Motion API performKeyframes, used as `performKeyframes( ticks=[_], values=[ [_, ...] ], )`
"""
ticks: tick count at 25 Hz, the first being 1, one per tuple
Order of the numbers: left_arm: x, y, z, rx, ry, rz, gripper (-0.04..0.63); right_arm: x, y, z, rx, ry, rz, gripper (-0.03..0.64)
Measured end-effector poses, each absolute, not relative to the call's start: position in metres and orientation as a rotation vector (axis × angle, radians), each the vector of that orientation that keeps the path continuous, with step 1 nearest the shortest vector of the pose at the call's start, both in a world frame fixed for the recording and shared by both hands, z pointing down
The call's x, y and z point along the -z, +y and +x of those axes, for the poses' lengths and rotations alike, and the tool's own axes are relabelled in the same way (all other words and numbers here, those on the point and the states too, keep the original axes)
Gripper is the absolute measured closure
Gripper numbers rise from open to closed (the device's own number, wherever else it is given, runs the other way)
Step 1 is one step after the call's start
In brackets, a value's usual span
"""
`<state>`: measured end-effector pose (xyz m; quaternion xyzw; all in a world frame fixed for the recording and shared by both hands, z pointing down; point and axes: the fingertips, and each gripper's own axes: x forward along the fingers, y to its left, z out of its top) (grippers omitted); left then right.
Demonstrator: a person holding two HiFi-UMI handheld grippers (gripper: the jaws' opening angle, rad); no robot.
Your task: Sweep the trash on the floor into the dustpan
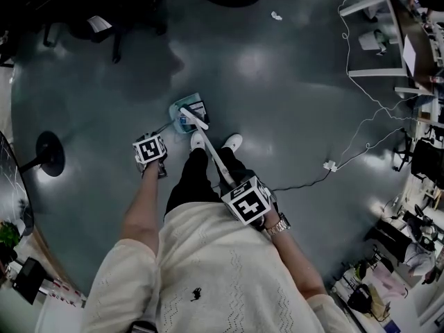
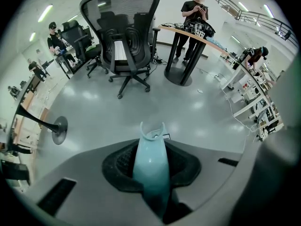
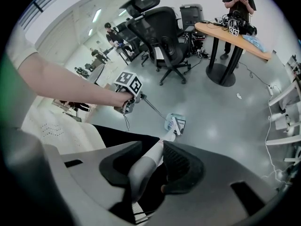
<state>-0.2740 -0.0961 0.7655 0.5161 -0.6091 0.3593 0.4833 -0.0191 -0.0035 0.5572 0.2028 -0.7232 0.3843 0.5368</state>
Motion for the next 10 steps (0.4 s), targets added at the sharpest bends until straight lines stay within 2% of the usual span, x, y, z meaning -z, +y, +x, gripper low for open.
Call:
performKeyframes(
  ticks=[10],
  values=[
    [-0.7675, -0.0983, -0.2767, -0.872, -1.511, 1.272, 0.502, -0.5552, -0.0037, -0.0211, -0.917, -1.721, 0.483, 0.477]
  ],
)
